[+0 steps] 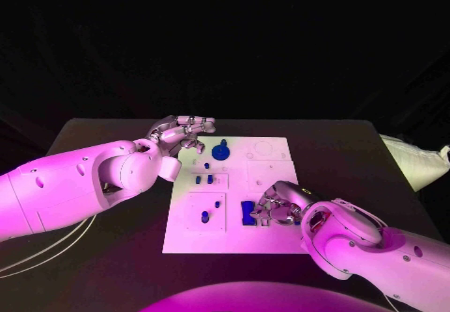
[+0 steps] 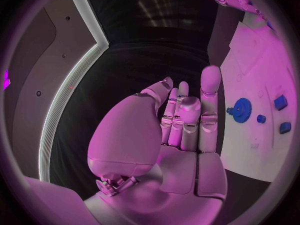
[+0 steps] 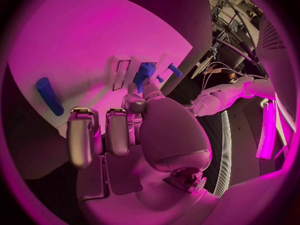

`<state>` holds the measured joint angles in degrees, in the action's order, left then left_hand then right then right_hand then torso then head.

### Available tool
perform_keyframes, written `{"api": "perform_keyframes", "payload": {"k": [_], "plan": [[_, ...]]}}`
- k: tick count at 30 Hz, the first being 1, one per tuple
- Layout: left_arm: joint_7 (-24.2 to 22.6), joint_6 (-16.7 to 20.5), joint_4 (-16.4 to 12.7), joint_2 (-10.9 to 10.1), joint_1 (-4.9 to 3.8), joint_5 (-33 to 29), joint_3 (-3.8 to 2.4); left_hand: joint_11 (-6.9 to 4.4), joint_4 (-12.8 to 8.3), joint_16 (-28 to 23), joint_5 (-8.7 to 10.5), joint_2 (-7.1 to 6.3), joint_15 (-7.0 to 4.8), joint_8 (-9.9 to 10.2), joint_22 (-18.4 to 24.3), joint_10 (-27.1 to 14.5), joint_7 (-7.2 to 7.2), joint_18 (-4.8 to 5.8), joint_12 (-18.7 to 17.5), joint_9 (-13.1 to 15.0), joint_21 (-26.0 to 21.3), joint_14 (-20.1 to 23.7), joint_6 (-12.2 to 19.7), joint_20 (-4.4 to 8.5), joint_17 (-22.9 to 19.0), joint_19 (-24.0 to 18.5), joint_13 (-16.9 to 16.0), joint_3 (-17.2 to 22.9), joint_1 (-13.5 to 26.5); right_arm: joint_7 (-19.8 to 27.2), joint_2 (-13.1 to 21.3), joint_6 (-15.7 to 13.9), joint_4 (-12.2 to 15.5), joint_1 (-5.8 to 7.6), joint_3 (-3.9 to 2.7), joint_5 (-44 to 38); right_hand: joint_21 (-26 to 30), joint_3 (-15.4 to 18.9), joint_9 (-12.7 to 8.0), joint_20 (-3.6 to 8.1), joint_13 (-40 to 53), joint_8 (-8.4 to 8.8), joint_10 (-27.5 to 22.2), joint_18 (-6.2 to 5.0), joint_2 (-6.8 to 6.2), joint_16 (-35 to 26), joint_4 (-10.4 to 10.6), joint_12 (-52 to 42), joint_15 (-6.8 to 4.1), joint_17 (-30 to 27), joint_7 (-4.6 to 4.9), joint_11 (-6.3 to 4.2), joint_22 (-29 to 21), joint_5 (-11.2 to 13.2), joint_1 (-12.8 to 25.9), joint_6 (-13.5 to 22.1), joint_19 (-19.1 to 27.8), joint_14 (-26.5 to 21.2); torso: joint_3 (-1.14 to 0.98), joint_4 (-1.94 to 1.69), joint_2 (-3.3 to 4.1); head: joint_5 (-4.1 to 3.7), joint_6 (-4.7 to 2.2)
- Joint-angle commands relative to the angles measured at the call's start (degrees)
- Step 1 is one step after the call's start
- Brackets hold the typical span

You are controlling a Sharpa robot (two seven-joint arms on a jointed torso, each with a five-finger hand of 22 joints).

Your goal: Assemble the parts on the task board

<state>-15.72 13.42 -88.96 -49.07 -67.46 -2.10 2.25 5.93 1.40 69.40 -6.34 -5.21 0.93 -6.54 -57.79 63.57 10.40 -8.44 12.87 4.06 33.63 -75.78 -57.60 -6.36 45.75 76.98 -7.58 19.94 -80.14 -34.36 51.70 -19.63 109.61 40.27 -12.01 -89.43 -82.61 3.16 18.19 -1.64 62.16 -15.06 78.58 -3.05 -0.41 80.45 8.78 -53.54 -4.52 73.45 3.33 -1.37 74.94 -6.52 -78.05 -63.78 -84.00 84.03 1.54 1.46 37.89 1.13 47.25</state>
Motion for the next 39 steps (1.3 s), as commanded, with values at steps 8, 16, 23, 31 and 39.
{"api": "perform_keyframes", "payload": {"k": [8,16,23,31,39], "plan": [[-0.09,-1.08,-0.14,-0.33,0.05,0.20,-0.02,0.06,-0.43,-0.09,-0.28,0.02,0.01,-0.27,0.11,-0.52,0.09,-0.97,0.27,0.02,-0.28,0.49,0.34,-0.07,-0.13,-0.41,-0.10,-0.04,-0.55,0.35,4.69,-6.39,4.14,-0.19,-0.16,0.84,0.23,1.28,0.09,0.23,-0.97,0.20,-0.18,0.17,-1.57,0.04,1.15,1.66,-0.27,-0.39,0.19,0.41,2.69,0.02,2.21,0.46,-0.30,3.07,-0.05,0.14,-0.09,-0.28,-0.23],[-0.10,-1.05,-0.09,-0.40,0.15,0.21,0.00,0.06,-0.43,-0.09,-0.28,0.02,0.01,-0.27,0.11,-0.52,0.09,-0.97,0.27,0.02,-0.28,0.49,0.34,-0.07,-0.13,-0.41,-0.10,-0.04,-0.55,0.83,11.55,-4.68,5.32,1.75,-0.37,3.33,0.95,0.38,-1.72,-0.59,-3.19,4.17,-1.83,-0.04,-1.08,-0.63,1.64,5.38,0.84,-1.25,2.00,1.80,1.69,-3.16,1.20,4.64,0.28,2.83,-0.03,0.44,-0.14,-1.14,-0.81],[-0.09,-1.08,-0.03,-0.36,0.25,0.21,0.02,0.06,-0.43,-0.09,-0.28,0.02,0.01,-0.27,0.11,-0.52,0.09,-0.97,0.27,0.02,-0.28,0.49,0.34,-0.07,-0.13,-0.41,-0.10,-0.04,-0.55,0.16,14.07,-3.20,3.79,2.04,-0.38,1.46,1.24,0.15,-2.31,-0.86,-4.57,4.53,-2.40,-0.17,-0.76,-1.01,3.15,7.50,0.85,-1.68,1.69,1.66,1.30,-6.72,1.77,2.60,0.50,2.73,-0.24,0.82,-0.13,-1.71,-0.99],[-0.07,-1.14,-0.07,-0.42,0.29,0.21,0.03,0.06,-0.43,-0.08,-0.27,0.04,0.02,-0.29,0.10,-0.53,0.10,-0.96,0.31,0.03,-0.26,0.49,0.34,-0.08,-0.13,-0.41,-0.10,-0.04,-0.54,-0.13,14.32,-0.81,1.98,1.19,-0.37,0.24,1.42,0.94,-2.15,-0.64,-5.59,4.47,-2.46,-0.22,-2.08,-1.32,5.46,9.00,0.55,-1.95,1.16,1.29,1.11,-8.35,3.33,0.55,0.60,2.70,-0.28,0.72,-0.07,-2.02,-0.94],[-0.07,-1.25,0.16,-0.32,0.31,0.21,0.04,0.07,-0.42,-0.07,-0.27,0.05,0.02,-0.30,0.09,-0.54,0.10,-0.96,0.33,0.03,-0.24,0.50,0.34,-0.08,-0.14,-0.40,-0.10,-0.04,-0.53,0.01,13.13,2.22,1.29,0.18,-0.35,-1.51,1.43,2.55,-1.65,-0.41,-5.50,4.55,-2.10,-0.20,-3.33,-1.43,7.16,9.00,0.34,-1.94,0.88,1.08,1.17,-12.03,4.20,-0.28,0.56,2.73,-0.17,0.51,-0.11,-2.00,-0.73]]}}
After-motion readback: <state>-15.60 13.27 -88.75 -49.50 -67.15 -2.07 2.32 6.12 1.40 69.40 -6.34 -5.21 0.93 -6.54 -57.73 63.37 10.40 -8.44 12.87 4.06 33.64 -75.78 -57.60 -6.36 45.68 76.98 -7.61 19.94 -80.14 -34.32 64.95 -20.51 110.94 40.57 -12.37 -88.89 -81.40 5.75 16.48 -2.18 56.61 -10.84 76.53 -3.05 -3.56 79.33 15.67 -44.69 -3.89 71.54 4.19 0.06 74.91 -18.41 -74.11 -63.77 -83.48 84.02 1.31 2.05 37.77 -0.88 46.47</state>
